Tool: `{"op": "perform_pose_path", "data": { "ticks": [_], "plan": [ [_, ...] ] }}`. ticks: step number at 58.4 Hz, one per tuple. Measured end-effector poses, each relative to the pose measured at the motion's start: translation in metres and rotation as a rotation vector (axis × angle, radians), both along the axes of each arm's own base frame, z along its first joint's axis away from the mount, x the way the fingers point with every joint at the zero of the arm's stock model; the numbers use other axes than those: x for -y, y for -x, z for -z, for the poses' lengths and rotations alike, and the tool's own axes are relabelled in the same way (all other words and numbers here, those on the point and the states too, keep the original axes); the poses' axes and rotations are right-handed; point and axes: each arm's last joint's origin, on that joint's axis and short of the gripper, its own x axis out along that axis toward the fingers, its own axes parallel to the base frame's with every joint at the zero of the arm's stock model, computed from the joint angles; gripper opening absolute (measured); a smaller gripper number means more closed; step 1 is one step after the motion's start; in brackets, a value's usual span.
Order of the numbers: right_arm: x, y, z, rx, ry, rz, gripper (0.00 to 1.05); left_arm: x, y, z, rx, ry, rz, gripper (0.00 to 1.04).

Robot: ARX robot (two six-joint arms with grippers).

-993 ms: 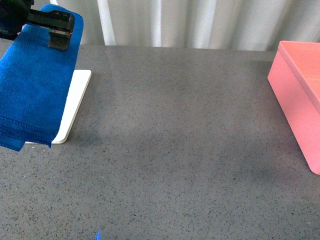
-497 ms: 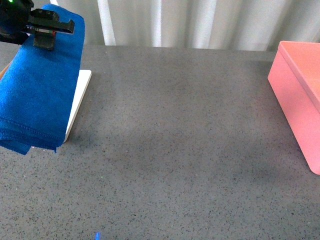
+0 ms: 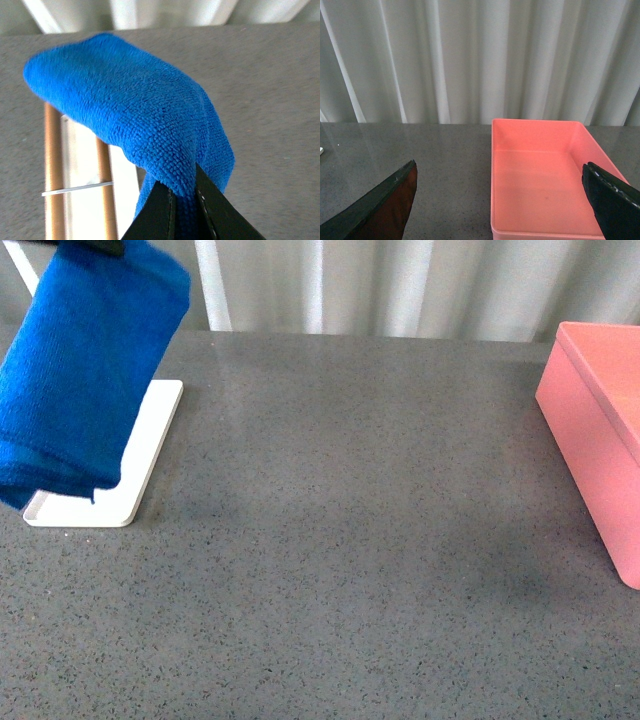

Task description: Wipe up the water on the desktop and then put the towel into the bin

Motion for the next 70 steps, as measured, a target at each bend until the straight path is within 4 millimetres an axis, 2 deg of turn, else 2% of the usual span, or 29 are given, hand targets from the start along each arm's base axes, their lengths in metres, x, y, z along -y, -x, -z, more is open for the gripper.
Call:
{"op": "perform_pose_path", "data": {
  "ticks": [9,20,30,42,56,59,63,66,70],
  "plan": [
    [0.000,0.000,0.000,0.000,0.000,0.000,0.98,0.021,0.027,-0.030,0.114,0.249,0.160,0.04],
    [0.000,0.000,0.000,0.000,0.000,0.000,0.98,0.052,0.059,-0.045,0.203,0.466,0.292,0.04],
    [0.000,0.000,0.000,0.000,0.000,0.000,0.98,0.076,0.077,-0.036,0.241,0.547,0.357,0.04],
    [0.000,0.000,0.000,0.000,0.000,0.000,0.98,0.084,0.087,-0.026,0.281,0.582,0.392,0.04],
    [0.000,0.000,0.000,-0.001,0.000,0.000,0.98,0.086,0.090,-0.029,0.320,0.557,0.365,0.04],
    [-0.001,0.000,0.001,-0.125,0.030,-0.063,0.98,0.086,0.090,-0.029,0.320,0.557,0.365,0.04],
    [-0.001,-0.003,0.000,-0.386,0.056,-0.185,0.98,0.086,0.090,-0.029,0.320,0.556,0.362,0.04],
    [-0.001,-0.006,-0.001,-0.477,0.063,-0.264,0.98,0.086,0.091,-0.029,0.321,0.556,0.364,0.04],
    [0.001,-0.013,-0.009,-0.479,0.069,-0.353,0.98,0.087,0.091,-0.030,0.321,0.556,0.366,0.04]
  ]
}}
